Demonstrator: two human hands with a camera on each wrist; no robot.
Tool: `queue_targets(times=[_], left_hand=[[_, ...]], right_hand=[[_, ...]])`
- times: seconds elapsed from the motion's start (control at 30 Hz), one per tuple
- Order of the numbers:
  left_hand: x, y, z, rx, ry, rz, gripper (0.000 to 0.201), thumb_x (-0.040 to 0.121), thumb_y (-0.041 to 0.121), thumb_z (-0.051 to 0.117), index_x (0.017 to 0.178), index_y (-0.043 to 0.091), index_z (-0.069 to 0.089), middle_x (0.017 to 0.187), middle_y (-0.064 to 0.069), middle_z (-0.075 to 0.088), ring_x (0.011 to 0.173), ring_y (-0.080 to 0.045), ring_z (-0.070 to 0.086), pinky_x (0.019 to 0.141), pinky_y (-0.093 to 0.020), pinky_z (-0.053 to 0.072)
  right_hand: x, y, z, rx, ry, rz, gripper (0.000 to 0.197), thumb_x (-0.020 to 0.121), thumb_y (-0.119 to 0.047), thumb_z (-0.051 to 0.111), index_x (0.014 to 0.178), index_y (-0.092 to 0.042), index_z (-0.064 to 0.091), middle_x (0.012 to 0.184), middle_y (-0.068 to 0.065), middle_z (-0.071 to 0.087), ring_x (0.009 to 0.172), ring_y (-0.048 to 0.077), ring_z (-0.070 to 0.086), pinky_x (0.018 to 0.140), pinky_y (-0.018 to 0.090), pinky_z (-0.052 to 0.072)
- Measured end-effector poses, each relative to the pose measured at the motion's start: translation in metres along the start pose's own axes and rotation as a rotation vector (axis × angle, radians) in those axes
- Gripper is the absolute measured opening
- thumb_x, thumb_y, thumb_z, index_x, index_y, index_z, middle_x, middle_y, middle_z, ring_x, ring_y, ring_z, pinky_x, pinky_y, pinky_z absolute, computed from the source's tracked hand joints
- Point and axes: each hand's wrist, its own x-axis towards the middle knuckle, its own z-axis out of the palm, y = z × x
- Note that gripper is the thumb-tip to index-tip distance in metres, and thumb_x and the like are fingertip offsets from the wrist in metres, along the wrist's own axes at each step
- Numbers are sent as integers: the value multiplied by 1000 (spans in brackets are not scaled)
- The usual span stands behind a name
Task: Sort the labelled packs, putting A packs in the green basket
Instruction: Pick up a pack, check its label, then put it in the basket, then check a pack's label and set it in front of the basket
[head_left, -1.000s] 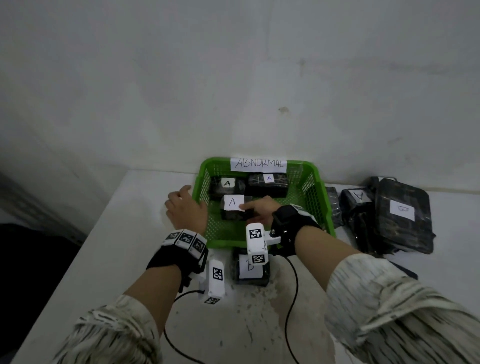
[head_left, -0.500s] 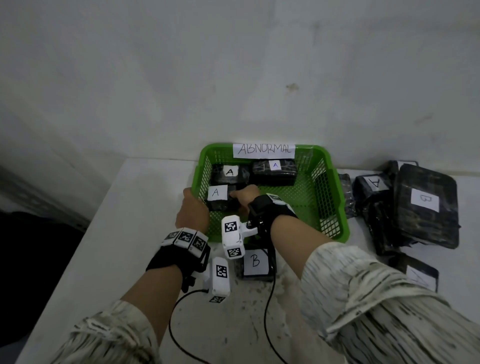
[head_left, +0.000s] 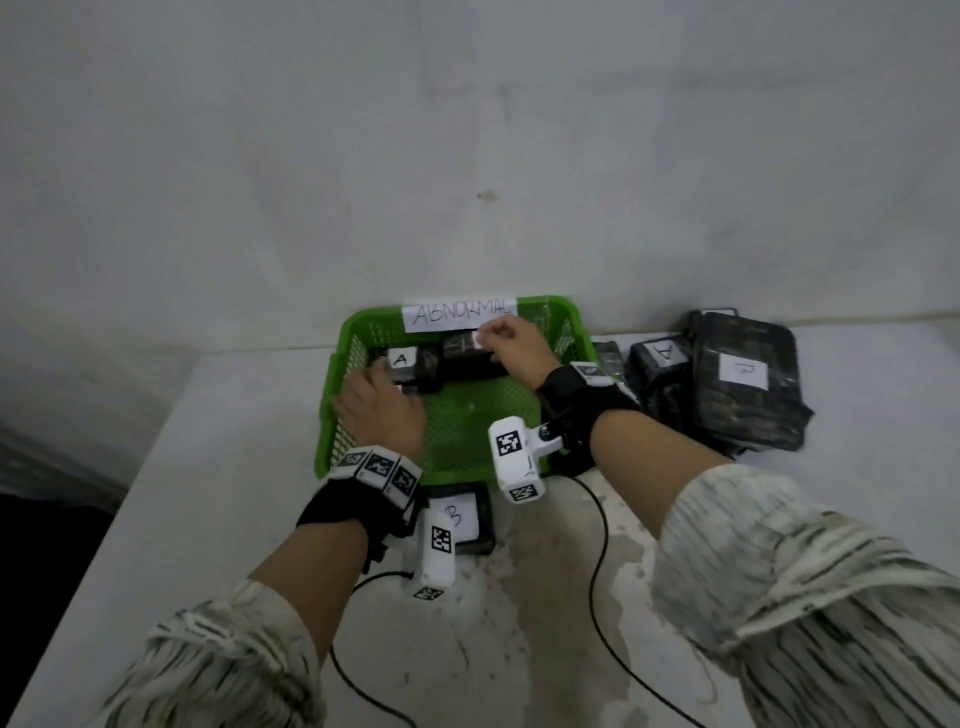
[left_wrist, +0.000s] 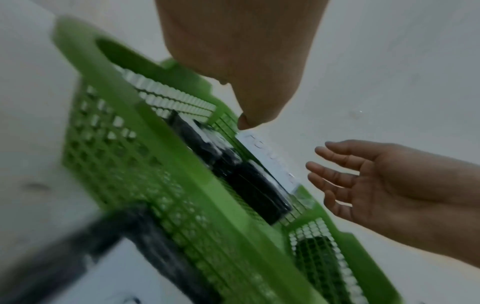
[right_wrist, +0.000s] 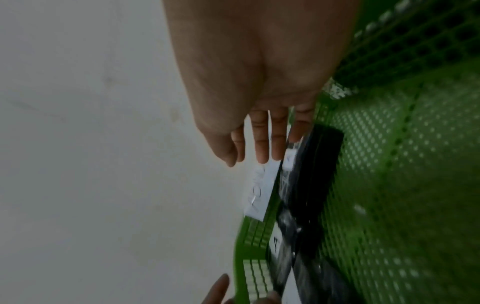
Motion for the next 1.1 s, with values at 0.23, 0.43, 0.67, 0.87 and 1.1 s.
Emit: queue_targets(times=[0.23,0.43,0.67,0.87,1.1], left_hand=[[-53,93,41,-99,-275,198,50,97,33,43,142,15,32,142,-15,33,136,-31,25,116,-44,13],[-99,124,71,-132,-442,301,51,99,38,33,145,18,27,148,-8,32,139,-26,23,117,-45,14],[-101,112,73,-20,-471,450,56,98,39,37,149,28,17,150,-4,34,140,-25,27,113,-48,24],[-98,114,71,-28,-514,440,57,98,39,38,149,30,15,150,-2,33,139,-24,28,111,-49,26],[-93,118,66,17,-524,445,57,96,37,44,148,30,21,149,-2,35,138,-24,27,112,-46,23]], right_hand=[[-2,36,-106,-353,323,144,26,84,-26,62,108,-16,64,117,18,63,115,34,54,101,40,39],[-23,81,-140,-438,121,331,56,88,-33,63,138,-17,43,144,22,27,132,38,33,108,32,30],[-25,100,-127,-322,40,236,73,87,-20,66,148,-22,27,150,22,18,128,41,43,104,41,41],[-21,104,-124,-336,56,205,81,86,-32,68,151,-25,21,140,16,50,125,33,51,102,30,40],[-32,92,-137,133,195,214,74,88,-23,63,149,-16,23,140,12,48,124,28,50,107,40,41]])
